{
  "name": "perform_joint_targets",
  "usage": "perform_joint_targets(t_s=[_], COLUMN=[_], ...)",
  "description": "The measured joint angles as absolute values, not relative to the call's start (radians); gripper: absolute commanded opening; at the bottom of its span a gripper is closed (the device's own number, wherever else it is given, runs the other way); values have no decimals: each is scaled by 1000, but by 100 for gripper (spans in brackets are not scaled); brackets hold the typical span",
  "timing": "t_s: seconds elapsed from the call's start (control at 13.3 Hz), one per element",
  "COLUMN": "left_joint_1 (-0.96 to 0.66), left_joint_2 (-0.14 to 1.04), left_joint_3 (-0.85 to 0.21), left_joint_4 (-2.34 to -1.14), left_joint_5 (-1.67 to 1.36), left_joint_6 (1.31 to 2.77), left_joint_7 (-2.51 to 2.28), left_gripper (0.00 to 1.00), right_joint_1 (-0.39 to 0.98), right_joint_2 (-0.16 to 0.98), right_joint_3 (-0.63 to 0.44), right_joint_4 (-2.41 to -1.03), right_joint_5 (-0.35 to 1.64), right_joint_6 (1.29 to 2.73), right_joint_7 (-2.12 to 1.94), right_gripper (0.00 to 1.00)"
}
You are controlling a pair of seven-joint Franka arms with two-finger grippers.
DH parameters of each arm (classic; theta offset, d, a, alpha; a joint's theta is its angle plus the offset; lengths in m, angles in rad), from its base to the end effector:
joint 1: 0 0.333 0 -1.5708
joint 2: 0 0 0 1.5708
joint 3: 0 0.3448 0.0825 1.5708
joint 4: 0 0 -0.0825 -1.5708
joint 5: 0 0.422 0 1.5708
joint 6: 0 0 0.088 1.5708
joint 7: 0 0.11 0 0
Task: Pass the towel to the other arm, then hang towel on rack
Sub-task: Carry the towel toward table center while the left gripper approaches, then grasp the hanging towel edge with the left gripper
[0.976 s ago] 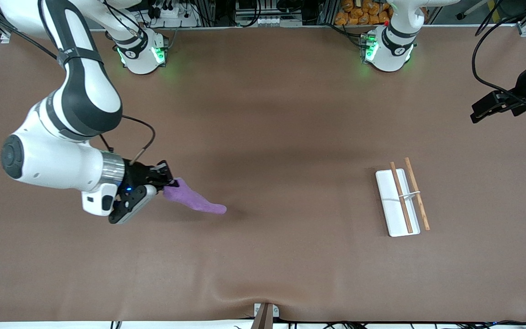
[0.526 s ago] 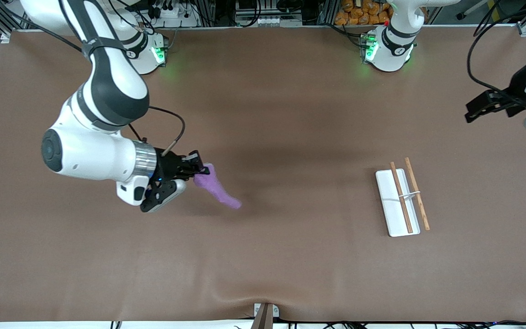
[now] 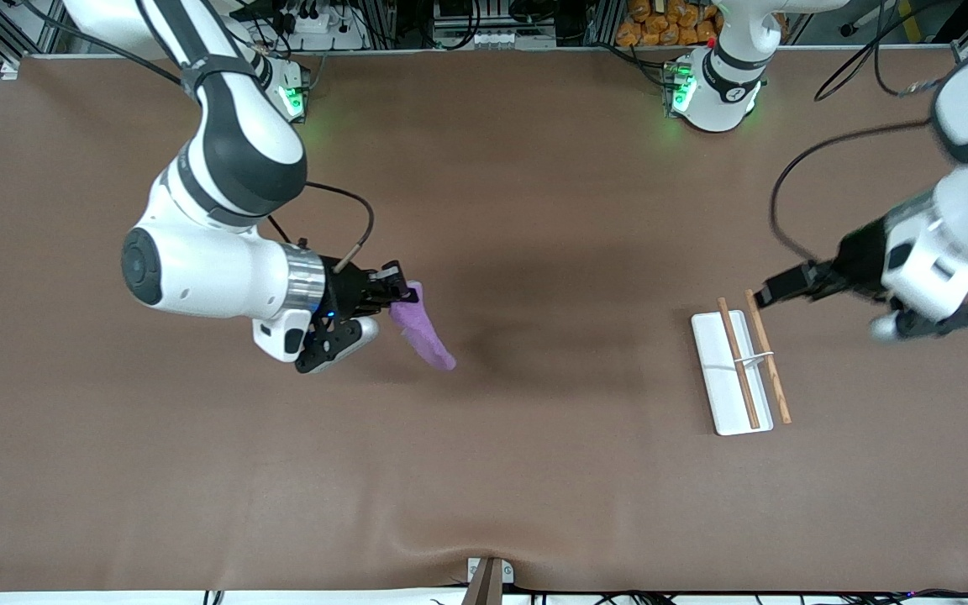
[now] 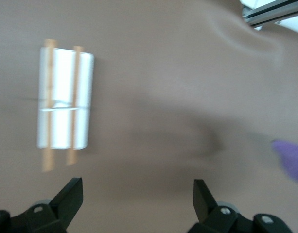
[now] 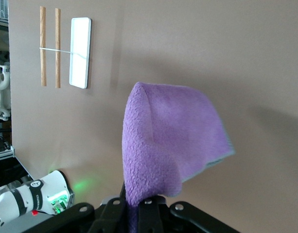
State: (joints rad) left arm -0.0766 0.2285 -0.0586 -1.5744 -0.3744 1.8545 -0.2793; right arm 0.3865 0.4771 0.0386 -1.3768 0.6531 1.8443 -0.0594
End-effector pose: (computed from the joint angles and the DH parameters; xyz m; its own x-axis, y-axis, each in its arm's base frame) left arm 0.6732 -0.1177 0.5341 0.9714 0.2266 -0.0710 0.2368 -0.9013 0.3627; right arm 0.6665 0.3503 0.4692 0.9536 0.2995 -0.0300 0.2224 -0.7682 -0.6003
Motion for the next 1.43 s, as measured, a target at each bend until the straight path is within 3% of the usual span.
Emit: perform_joint_targets(t_s=[0.38, 0.75, 1.43], left_joint_1=[-140, -200, -328], left_joint_2=[388, 452, 542], left_joint_3=[-60, -62, -64], left_joint_4=[-1570, -1568, -1562], left_joint_5=[-644, -824, -872], left_joint_6=[1994, 2006, 2163], left_joint_7=[-305, -500, -718], left_gripper=[100, 100, 100], right_joint_1=[427, 474, 566], right_joint_2=[476, 476, 476], right_joint_3=[39, 39, 39], right_joint_4=[-1376, -1376, -1375], right_joint_5=[661, 664, 664], right_joint_6=[1853, 1893, 1999], right_joint_7=[78, 195, 315], right_gripper=[0, 0, 0])
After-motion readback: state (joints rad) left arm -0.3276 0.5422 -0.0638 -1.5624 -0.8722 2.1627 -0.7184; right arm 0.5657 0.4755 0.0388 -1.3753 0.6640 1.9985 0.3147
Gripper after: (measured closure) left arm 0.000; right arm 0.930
